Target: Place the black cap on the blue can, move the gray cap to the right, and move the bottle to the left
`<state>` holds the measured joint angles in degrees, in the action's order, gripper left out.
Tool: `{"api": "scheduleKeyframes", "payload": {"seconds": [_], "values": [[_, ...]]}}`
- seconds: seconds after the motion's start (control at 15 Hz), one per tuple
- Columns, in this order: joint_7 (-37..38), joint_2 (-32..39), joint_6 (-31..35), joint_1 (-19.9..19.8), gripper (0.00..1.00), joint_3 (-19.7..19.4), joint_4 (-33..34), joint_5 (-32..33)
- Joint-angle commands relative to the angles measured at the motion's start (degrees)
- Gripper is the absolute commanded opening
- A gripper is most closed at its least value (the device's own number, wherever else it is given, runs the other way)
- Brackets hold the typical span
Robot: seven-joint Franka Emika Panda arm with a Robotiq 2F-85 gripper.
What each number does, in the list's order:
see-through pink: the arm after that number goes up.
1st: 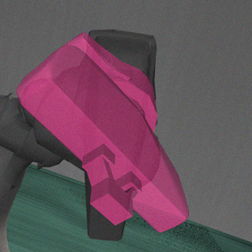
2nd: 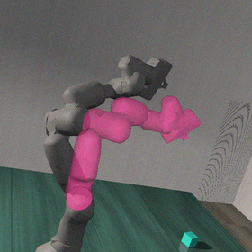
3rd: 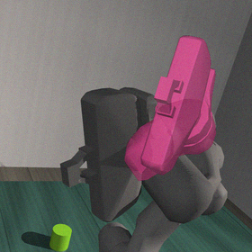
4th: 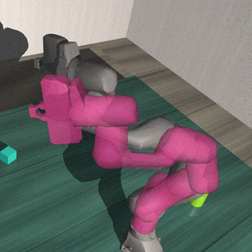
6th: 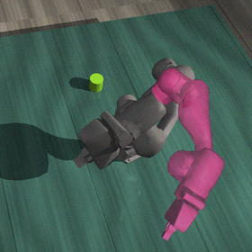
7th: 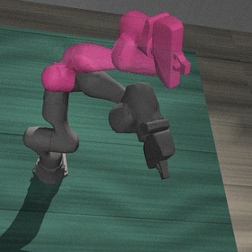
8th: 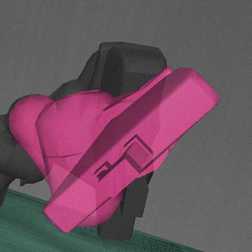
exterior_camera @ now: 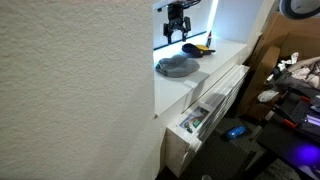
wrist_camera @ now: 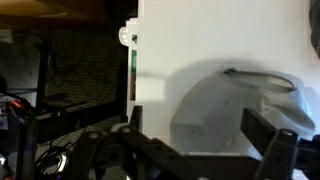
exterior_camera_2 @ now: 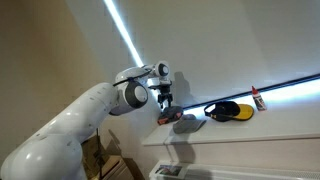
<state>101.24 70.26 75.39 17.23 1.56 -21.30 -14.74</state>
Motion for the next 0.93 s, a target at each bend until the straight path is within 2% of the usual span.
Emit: {"api": "scheduleKeyframes", "payload": {"seconds": [0.0, 0.2, 0.27, 0.53, 0.67, 0.87], "values": [[2.28, 1.79, 7.69, 1.2, 1.0, -1.72, 0.9, 6.93], [4.87, 4.13, 15.66, 1.71, 1.0, -3.54, 1.48, 12.07], [3.07, 2.32, 11.96, 0.96, 1.0, -1.32, 0.08, 10.8], [4.06, 3.26, 15.32, 1.15, 1.0, -2.19, -0.55, 12.05], [6.27, 5.21, 18.96, 1.33, 1.0, -4.59, -0.07, 14.65], [8.77, 7.74, 19.05, 0.28, 1.0, -5.33, 0.51, 16.4]]}}
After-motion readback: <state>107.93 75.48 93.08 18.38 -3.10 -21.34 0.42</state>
